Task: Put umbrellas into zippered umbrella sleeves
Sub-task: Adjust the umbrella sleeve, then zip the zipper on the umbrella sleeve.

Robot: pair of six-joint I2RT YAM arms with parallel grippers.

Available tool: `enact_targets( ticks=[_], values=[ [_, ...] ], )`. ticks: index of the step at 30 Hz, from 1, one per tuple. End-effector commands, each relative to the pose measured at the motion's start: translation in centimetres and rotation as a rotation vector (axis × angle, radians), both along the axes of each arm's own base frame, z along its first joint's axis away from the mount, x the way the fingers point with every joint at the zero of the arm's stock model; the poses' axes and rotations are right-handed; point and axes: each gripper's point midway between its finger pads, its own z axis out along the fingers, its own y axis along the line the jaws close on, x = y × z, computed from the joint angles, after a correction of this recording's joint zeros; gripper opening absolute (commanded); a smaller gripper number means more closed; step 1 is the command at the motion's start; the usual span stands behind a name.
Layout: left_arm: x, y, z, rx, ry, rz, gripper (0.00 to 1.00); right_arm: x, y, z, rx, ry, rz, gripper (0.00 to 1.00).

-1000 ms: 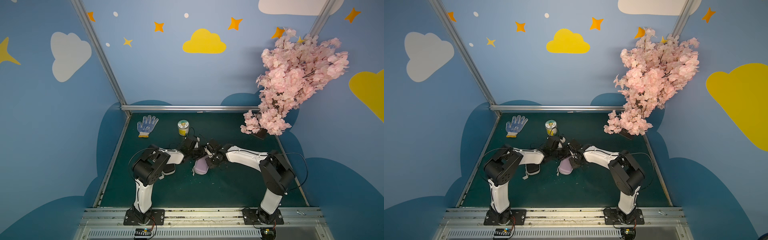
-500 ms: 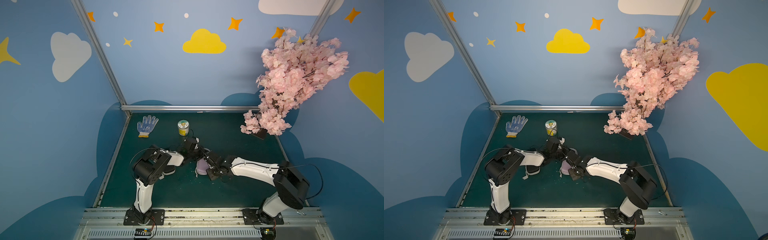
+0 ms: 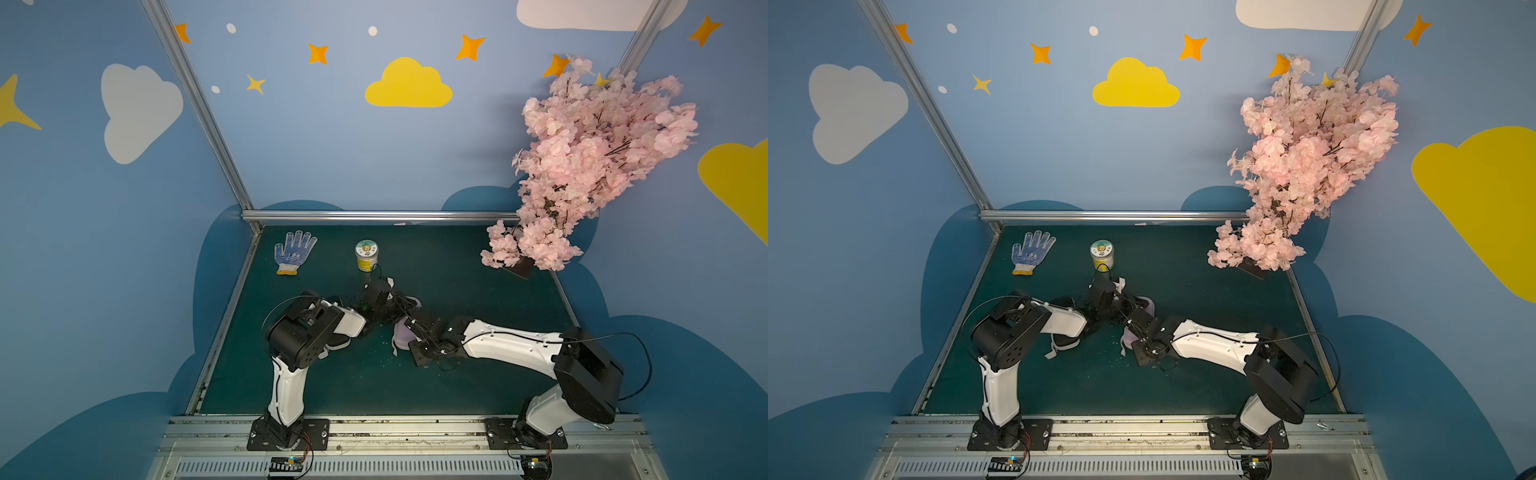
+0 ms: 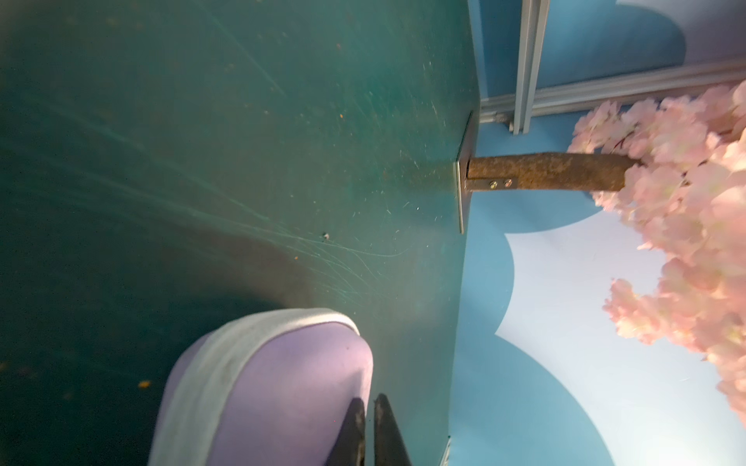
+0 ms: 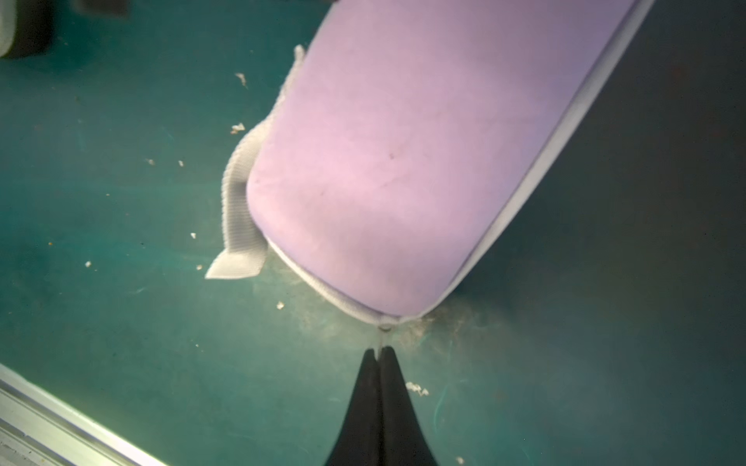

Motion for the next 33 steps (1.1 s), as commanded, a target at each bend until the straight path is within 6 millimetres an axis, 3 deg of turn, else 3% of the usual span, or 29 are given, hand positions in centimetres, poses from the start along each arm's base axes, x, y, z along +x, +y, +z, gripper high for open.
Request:
enact_targets(
  ticks=[1, 5, 11, 14, 16, 19, 22, 26, 29, 33],
  values=[
    [-4.7, 7.9, -10.1, 0.326, 0.311, 0.18, 0.12, 0.7, -1.8, 1.7, 0.007, -0.006, -0.01, 0.0],
    [-4.9, 9.0, -8.4, 0.34, 0.29, 0.207, 0.13, 4.4, -4.4, 2.3, -0.064, -0.094, -0.025, 0.0],
    [-6.4, 9.2, -4.8, 0.359, 0.242, 0.165, 0.13, 9.8, -5.0, 2.3, -0.136, -0.144, 0.06, 0.0],
    [-6.4, 9.4, -1.9, 0.378, 0.168, 0.133, 0.13, 12.3, -4.6, 2.5, -0.109, -0.159, 0.062, 0.0],
    [-5.5, 8.2, 0.6, 0.373, 0.096, 0.072, 0.13, 13.1, -3.6, 2.6, -0.073, -0.165, 0.084, 0.0],
    [-4.8, 4.3, 2.9, 0.304, 0.027, -0.045, 0.13, 13.3, -2.5, 2.3, -0.027, -0.153, 0.094, 0.0],
    [-4.8, 1.1, 2.1, 0.223, 0.035, -0.109, 0.13, 13.2, -1.9, 1.6, 0.003, -0.134, 0.087, 0.0],
    [-4.7, -0.8, -0.2, 0.153, 0.071, -0.146, 0.13, 13.0, -1.8, 1.1, 0.02, -0.116, 0.077, 0.0],
    [-4.0, -0.4, -2.3, 0.19, 0.087, -0.138, 0.13, 13.0, -1.9, 0.9, 0.019, -0.115, 0.079, 0.0],
    [-4.4, 2.0, -5.8, 0.263, 0.172, -0.099, 0.12, 12.5, -3.0, 0.1, -0.018, -0.11, 0.077, 0.0]
  ],
)
